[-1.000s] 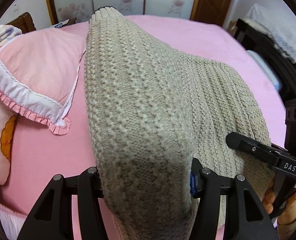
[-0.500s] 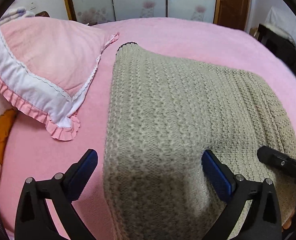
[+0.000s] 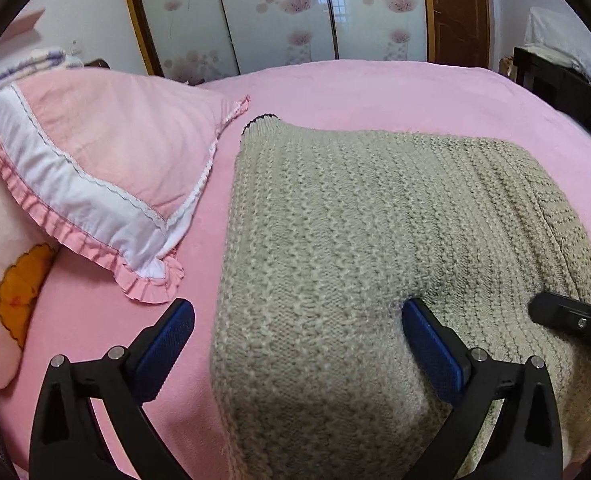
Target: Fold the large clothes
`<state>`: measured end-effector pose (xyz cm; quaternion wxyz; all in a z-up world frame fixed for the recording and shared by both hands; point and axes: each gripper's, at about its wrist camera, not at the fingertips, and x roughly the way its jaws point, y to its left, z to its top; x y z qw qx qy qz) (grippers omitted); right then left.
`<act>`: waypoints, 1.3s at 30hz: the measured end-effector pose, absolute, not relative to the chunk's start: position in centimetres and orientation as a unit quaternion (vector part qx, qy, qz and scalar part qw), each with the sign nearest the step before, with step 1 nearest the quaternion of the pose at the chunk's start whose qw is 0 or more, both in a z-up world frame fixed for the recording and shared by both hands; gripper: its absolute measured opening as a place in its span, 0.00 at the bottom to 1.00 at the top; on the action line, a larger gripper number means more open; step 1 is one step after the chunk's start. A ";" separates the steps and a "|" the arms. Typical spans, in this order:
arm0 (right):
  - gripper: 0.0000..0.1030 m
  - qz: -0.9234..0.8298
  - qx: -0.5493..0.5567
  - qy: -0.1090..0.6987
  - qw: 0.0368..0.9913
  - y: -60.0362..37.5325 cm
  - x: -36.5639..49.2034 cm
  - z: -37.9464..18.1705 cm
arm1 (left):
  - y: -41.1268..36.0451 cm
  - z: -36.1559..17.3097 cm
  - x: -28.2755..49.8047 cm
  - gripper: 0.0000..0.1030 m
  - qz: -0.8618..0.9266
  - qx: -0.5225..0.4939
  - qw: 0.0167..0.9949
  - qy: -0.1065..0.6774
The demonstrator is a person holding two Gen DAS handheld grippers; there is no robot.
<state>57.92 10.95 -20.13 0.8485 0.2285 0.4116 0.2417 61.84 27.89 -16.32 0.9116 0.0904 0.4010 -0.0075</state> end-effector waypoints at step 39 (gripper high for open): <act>0.79 0.099 0.058 0.391 0.913 -4.6 17.3 3.5 | 10.9 5.9 21.4 1.00 -0.047 -0.014 0.932 0.359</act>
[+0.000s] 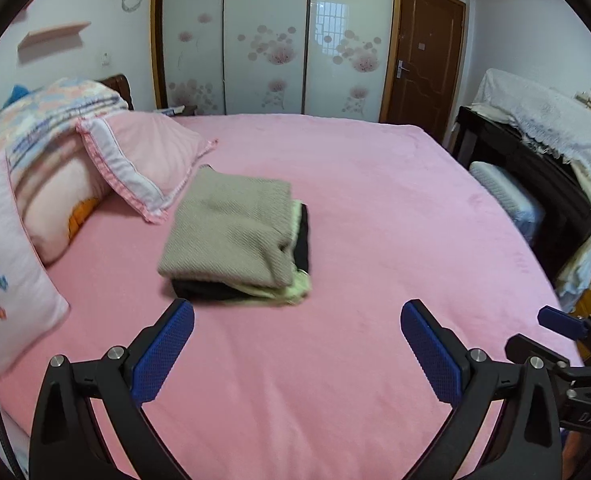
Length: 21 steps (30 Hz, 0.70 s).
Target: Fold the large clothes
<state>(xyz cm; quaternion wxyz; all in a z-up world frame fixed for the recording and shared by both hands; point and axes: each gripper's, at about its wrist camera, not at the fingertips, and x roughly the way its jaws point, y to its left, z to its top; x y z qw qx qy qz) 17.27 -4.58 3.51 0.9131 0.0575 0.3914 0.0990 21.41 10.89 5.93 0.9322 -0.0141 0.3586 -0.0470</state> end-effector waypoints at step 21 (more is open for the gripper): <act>0.79 0.011 0.067 0.354 0.933 -13.0 1.2 2.6 | 3.2 2.5 4.0 1.00 -0.047 -0.065 0.921 0.382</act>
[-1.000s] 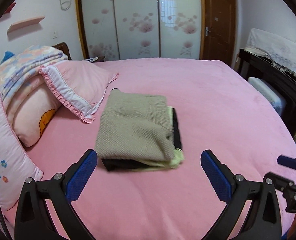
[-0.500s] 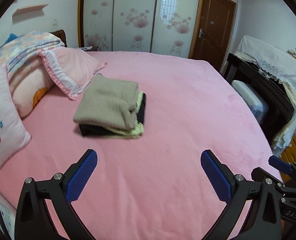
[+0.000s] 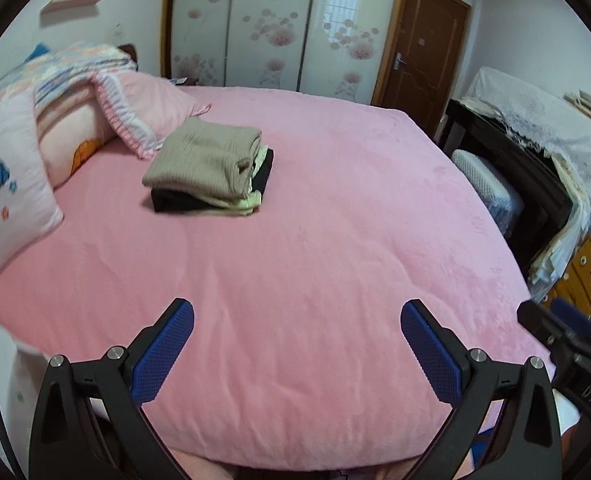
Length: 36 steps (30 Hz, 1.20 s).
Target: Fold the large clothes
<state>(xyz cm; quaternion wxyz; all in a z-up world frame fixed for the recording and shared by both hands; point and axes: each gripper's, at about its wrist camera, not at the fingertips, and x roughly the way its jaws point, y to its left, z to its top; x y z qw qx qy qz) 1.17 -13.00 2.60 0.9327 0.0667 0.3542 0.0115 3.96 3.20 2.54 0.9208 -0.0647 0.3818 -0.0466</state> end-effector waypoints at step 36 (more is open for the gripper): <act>0.79 0.004 0.031 0.345 0.938 -11.2 -1.8 0.8 | 1.8 1.5 0.0 1.00 -0.019 -0.028 0.927 0.373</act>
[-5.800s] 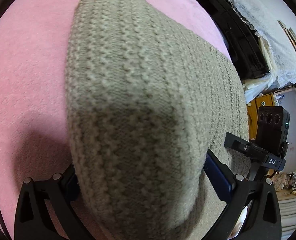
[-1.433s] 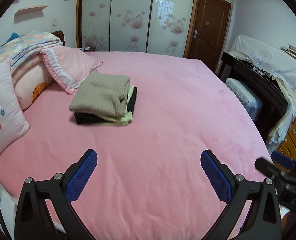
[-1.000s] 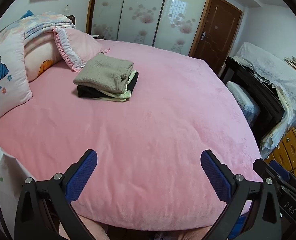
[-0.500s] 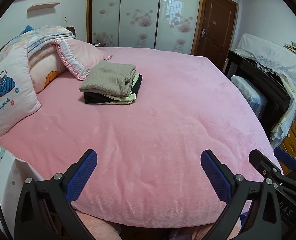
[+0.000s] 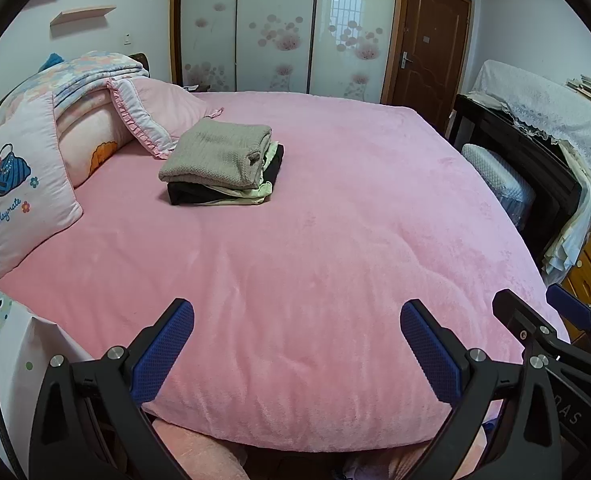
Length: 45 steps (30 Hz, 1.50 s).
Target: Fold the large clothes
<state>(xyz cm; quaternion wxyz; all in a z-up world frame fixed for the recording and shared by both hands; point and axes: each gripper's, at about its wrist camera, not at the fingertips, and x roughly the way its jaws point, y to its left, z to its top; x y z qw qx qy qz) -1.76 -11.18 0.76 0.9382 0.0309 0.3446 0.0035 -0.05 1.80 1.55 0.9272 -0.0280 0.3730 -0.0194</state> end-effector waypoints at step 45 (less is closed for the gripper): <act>0.79 -0.007 0.030 0.355 0.935 -11.0 -2.0 0.2 | 2.1 1.1 0.1 1.00 -0.019 -0.019 0.923 0.384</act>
